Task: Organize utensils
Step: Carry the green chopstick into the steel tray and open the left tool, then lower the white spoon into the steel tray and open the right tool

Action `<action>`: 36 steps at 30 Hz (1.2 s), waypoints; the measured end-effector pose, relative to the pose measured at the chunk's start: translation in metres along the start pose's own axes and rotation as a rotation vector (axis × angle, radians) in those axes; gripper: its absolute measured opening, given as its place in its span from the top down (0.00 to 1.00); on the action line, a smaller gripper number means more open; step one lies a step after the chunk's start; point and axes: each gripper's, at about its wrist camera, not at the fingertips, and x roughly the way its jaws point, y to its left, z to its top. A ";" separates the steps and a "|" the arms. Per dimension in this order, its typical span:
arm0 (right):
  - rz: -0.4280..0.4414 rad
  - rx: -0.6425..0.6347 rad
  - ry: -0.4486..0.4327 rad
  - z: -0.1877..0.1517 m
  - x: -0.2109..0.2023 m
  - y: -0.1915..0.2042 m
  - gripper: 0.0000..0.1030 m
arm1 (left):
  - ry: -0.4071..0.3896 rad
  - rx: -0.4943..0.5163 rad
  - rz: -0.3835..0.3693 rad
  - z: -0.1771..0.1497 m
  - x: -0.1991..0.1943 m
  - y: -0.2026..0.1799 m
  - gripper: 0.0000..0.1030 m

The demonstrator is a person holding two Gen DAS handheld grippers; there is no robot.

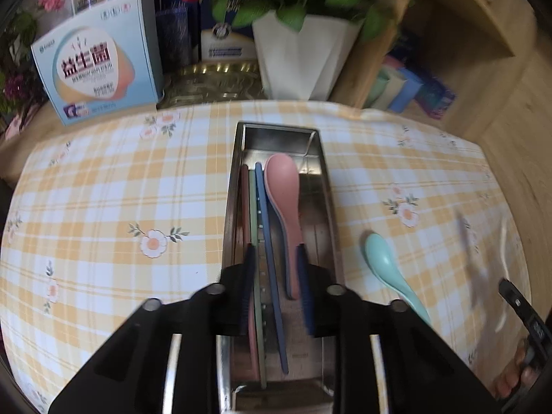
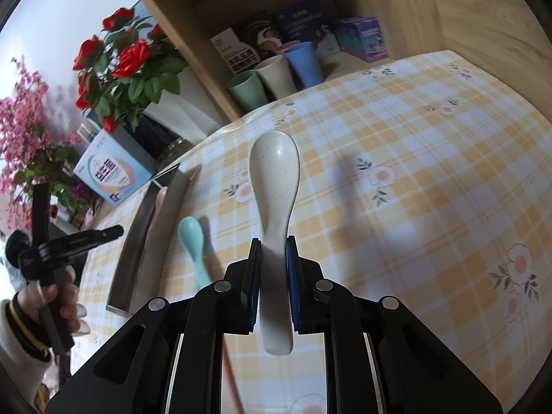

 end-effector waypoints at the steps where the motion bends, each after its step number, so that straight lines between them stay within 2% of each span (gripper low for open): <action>1: 0.001 -0.006 0.005 0.000 0.001 0.004 0.86 | -0.016 0.010 -0.005 -0.003 -0.008 0.000 0.62; 2: 0.004 -0.013 0.011 0.000 0.001 0.008 0.86 | -0.028 0.018 -0.010 -0.007 -0.015 0.001 0.59; 5: 0.007 -0.038 0.035 -0.001 0.004 0.024 0.86 | -0.061 0.043 -0.014 -0.019 -0.032 0.005 0.40; 7: 0.006 -0.052 0.050 -0.002 0.006 0.034 0.86 | -0.077 0.050 -0.020 -0.027 -0.042 0.009 0.16; 9: 0.003 -0.072 0.074 -0.003 0.010 0.047 0.86 | -0.094 0.039 -0.046 -0.036 -0.051 0.015 0.08; 18: 0.018 -0.206 0.205 0.010 0.054 0.138 0.86 | -0.115 0.043 -0.015 -0.064 -0.068 0.048 0.06; 25: -0.064 -0.318 0.276 0.022 0.116 0.205 0.86 | -0.140 -0.029 -0.014 -0.076 -0.074 0.076 0.06; 30: -0.114 -0.332 0.301 0.032 0.154 0.227 0.86 | -0.148 -0.054 -0.015 -0.082 -0.076 0.089 0.06; 36: -0.162 -0.359 0.312 0.032 0.179 0.239 0.86 | -0.152 -0.096 -0.009 -0.092 -0.077 0.109 0.06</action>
